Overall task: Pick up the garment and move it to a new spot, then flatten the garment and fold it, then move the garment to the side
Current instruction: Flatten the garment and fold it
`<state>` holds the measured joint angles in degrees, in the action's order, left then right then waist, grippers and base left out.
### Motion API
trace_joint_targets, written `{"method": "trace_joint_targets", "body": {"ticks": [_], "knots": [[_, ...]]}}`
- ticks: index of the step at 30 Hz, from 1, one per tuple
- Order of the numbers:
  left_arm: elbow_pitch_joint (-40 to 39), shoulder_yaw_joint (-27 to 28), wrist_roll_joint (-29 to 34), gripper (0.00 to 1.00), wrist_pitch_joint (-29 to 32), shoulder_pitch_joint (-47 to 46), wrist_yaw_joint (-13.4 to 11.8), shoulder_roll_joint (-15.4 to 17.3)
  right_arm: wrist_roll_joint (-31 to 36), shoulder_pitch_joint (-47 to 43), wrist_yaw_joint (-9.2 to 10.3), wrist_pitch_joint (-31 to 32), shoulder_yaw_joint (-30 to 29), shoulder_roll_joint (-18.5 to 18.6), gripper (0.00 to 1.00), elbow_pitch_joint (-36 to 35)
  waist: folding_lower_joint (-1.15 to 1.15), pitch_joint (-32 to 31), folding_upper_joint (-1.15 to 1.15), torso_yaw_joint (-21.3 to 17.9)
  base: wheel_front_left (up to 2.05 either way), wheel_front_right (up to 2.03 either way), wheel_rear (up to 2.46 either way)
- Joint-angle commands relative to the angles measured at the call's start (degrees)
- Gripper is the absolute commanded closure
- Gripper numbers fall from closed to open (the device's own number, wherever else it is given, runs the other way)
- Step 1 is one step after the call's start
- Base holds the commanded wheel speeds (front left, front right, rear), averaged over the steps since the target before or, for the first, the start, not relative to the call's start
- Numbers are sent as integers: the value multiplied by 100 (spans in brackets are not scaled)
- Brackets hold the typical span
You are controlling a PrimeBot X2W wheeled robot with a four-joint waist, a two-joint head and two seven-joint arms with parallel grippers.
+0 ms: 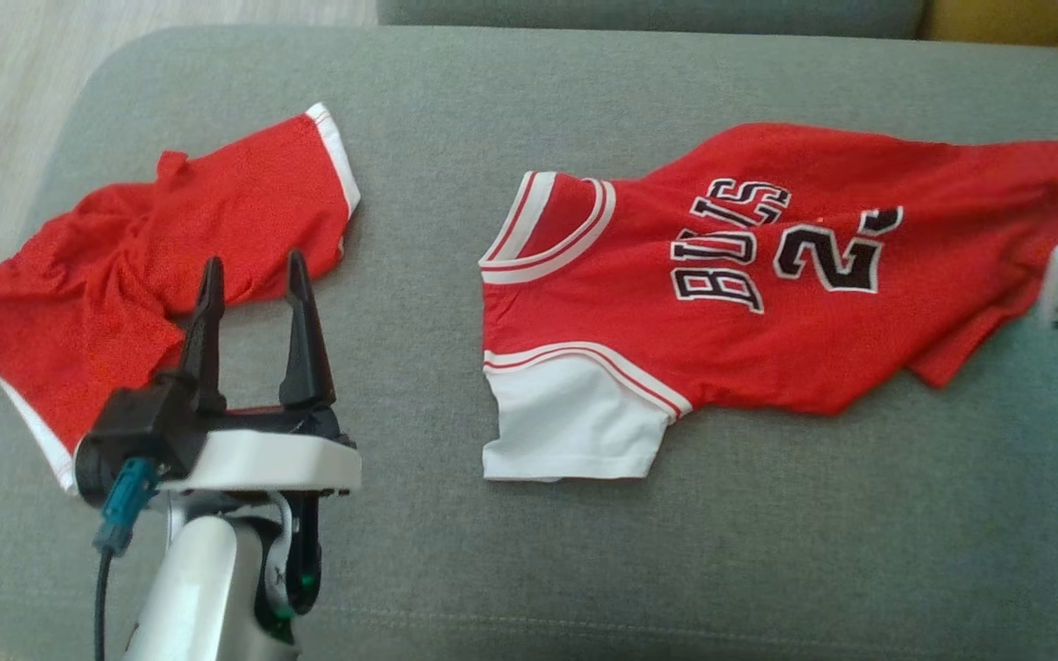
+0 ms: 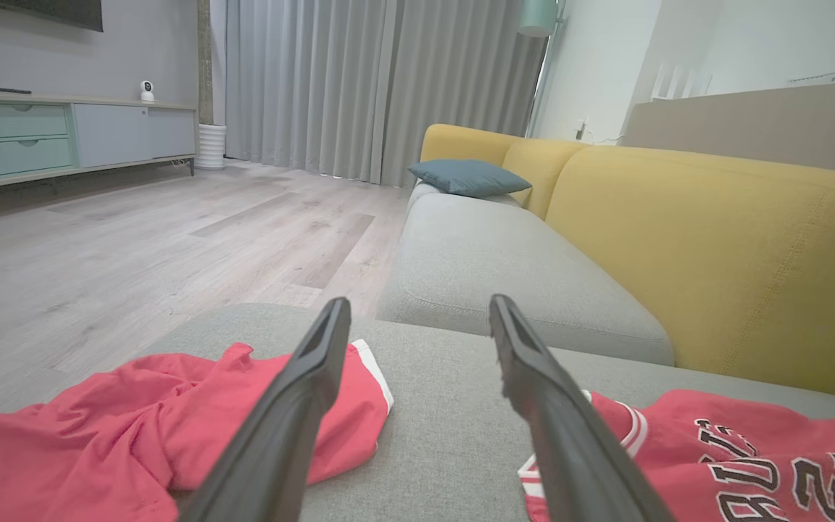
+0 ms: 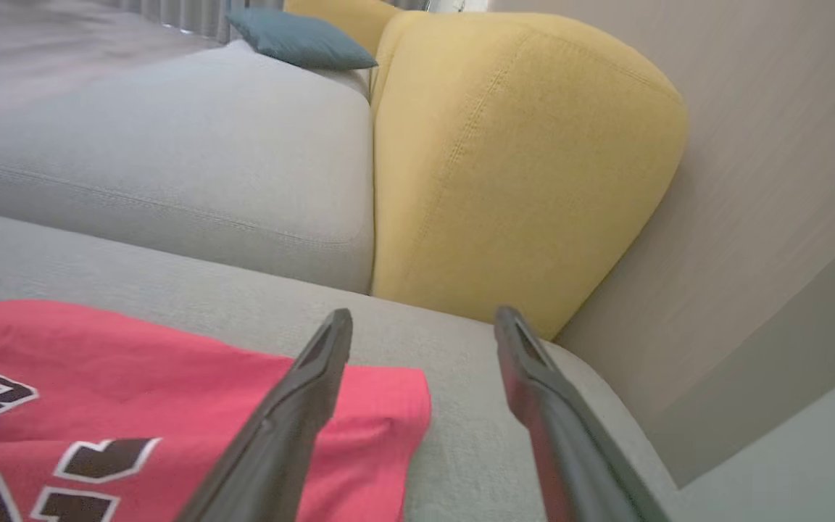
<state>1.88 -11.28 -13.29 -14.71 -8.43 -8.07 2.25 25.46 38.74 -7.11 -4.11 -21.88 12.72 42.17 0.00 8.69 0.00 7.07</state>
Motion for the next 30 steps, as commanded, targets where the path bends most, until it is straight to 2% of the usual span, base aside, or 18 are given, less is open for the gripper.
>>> {"method": "trace_joint_targets", "body": {"ticks": [1,6,12,15,16,17,21,30], "knots": [[-203,174,-37,0,-29,-128,-35,63,-50,-77,-37,-123,79,-75,0,-238,0,-67,0,-76,0,0,0],[-216,199,-10,0,-29,-71,-44,63,-230,-515,-37,-348,76,-594,0,-465,0,-223,0,-263,0,0,0],[-232,222,2,0,-29,-20,-65,63,-736,-1236,-37,-549,244,-942,0,-845,0,-364,0,-449,0,0,0],[-239,229,12,0,-29,29,-89,63,-1317,-1664,-37,-610,493,-978,0,-999,0,-407,0,-522,0,0,0],[-239,229,12,0,-29,29,-89,63,-1317,-1664,-37,-610,493,-978,0,-999,0,-407,0,-522,0,0,0],[-244,245,15,0,-29,56,-95,63,-1867,-1951,-37,-633,787,-980,0,-1028,0,-420,0,-570,0,0,0],[-245,244,19,0,-29,66,-79,63,-2705,-2378,-37,-641,1134,-982,0,-1014,0,-392,0,-632,0,0,0],[-235,207,36,0,-29,-30,-13,63,-3230,-2202,-37,-629,1319,-983,0,-705,0,-190,0,-550,0,0,0]]}}
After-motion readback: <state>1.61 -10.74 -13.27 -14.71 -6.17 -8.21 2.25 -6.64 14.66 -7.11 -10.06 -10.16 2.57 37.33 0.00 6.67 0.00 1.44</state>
